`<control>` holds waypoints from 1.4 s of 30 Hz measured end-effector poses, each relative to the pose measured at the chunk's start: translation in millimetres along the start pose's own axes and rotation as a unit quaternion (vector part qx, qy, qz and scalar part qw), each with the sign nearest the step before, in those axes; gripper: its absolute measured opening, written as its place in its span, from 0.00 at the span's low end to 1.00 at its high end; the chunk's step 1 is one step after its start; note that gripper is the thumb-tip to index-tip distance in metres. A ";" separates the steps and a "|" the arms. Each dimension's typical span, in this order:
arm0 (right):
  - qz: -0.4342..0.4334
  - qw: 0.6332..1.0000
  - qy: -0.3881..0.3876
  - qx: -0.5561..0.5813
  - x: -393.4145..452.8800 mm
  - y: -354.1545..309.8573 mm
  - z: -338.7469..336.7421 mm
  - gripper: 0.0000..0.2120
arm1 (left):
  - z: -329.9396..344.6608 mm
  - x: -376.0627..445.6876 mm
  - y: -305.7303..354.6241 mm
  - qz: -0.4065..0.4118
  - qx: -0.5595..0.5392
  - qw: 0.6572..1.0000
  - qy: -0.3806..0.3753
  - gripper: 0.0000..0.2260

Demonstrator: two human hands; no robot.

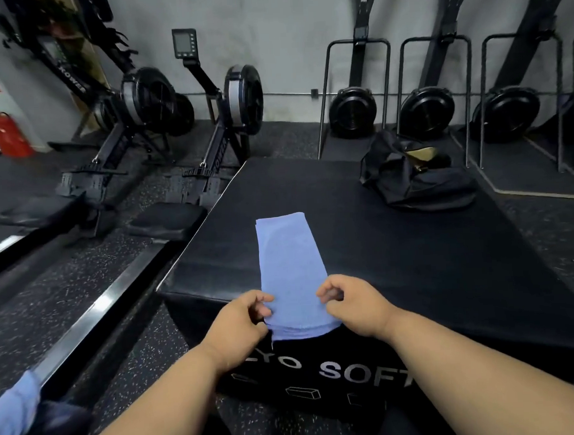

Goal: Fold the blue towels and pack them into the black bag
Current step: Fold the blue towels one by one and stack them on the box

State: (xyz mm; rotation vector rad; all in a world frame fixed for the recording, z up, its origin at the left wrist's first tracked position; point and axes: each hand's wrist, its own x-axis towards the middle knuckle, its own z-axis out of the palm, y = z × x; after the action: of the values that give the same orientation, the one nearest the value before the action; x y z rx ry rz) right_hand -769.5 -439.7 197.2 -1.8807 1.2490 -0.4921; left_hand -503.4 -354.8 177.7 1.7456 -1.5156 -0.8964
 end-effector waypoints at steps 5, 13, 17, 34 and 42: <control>-0.019 0.996 -0.036 -0.080 9.8 7.0 -6.6 0.17 | -8.0 11.5 7.8 0.019 0.015 1.000 -0.003 0.25; -0.078 0.970 -0.076 -0.216 -1.4 33.6 -11.2 0.31 | 4.7 21.7 -12.2 0.139 0.203 0.969 -0.011 0.40; -0.120 0.953 -0.066 -0.271 -0.4 47.0 -9.0 0.30 | 12.5 27.5 -38.7 0.189 0.330 0.925 -0.012 0.53; -0.059 0.992 -0.001 -0.112 6.3 42.4 -5.3 0.10 | 21.7 39.3 -46.2 0.243 0.335 0.908 0.064 0.39; -0.058 0.996 0.025 -0.068 10.7 46.8 -2.9 0.11 | 22.5 39.3 -39.1 0.237 0.275 0.928 0.085 0.33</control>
State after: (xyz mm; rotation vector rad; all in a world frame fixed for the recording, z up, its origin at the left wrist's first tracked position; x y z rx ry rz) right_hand -793.9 -459.1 160.6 -2.0749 1.2378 -0.5293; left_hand -496.8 -390.0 129.7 1.6314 -2.0728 -0.0670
